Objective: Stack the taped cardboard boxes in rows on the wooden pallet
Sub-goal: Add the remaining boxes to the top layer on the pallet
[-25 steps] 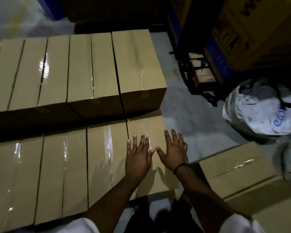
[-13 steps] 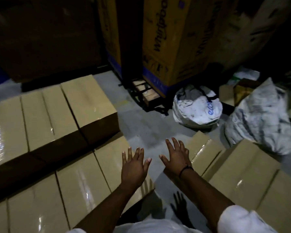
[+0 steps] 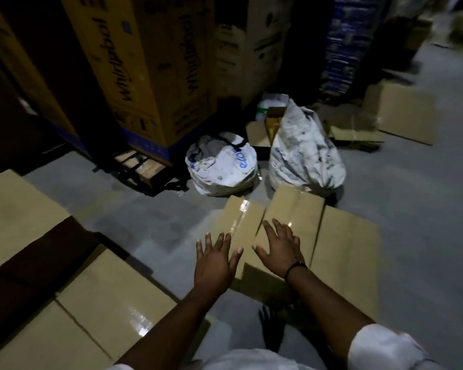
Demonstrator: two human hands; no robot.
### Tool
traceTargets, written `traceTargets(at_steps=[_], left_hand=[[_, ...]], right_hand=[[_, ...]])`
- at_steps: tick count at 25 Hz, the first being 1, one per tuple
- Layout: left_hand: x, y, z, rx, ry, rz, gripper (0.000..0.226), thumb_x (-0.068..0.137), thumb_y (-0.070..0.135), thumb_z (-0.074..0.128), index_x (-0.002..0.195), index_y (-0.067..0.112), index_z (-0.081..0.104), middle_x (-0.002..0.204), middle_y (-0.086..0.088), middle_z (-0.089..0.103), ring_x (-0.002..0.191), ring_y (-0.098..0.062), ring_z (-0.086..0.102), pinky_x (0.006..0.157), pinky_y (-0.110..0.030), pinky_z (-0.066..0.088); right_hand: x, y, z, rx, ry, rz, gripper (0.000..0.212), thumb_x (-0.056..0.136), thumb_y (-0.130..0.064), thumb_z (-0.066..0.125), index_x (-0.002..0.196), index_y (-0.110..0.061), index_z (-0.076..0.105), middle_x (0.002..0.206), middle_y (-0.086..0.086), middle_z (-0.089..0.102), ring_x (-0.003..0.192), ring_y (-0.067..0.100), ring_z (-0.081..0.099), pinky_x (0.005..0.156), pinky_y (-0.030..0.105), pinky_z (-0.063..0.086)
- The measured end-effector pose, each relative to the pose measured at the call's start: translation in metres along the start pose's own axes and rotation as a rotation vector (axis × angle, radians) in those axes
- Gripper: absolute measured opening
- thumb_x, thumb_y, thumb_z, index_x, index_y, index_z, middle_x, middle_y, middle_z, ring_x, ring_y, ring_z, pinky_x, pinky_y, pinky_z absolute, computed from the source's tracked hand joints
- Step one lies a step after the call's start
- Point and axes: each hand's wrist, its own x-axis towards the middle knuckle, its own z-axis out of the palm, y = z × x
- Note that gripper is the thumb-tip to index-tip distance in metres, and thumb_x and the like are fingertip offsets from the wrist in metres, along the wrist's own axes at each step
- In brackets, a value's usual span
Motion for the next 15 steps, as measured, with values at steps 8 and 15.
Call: traceTargets(at_steps=[8,15], left_hand=[[0.015,0.105,0.038,0.083,-0.149,0.215,0.073,0.103,0.066,0.012,0.163,0.027,0.017,0.170,0.000,0.022,0.158,-0.032,0.004,0.125,-0.051,-0.006],[0.063,0.133,0.057,0.109,-0.240,0.353,0.072,0.103,0.066,0.015,0.163,0.027,0.021,0.169,-0.001,0.024,0.158,-0.033,0.007,0.126,-0.052,-0.002]], right_hand=[[-0.051,0.121,-0.010,0.109,0.033,0.287,0.078,0.098,-0.062,0.048,0.162,-0.030,0.016,0.171,0.004,0.011,0.154,0.033,0.013,0.120,0.048,0.023],[-0.039,0.157,-0.010,0.176,0.040,0.438,0.079,0.098,-0.062,0.048,0.163,-0.031,0.015,0.171,0.004,0.011,0.154,0.032,0.013,0.120,0.050,0.022]])
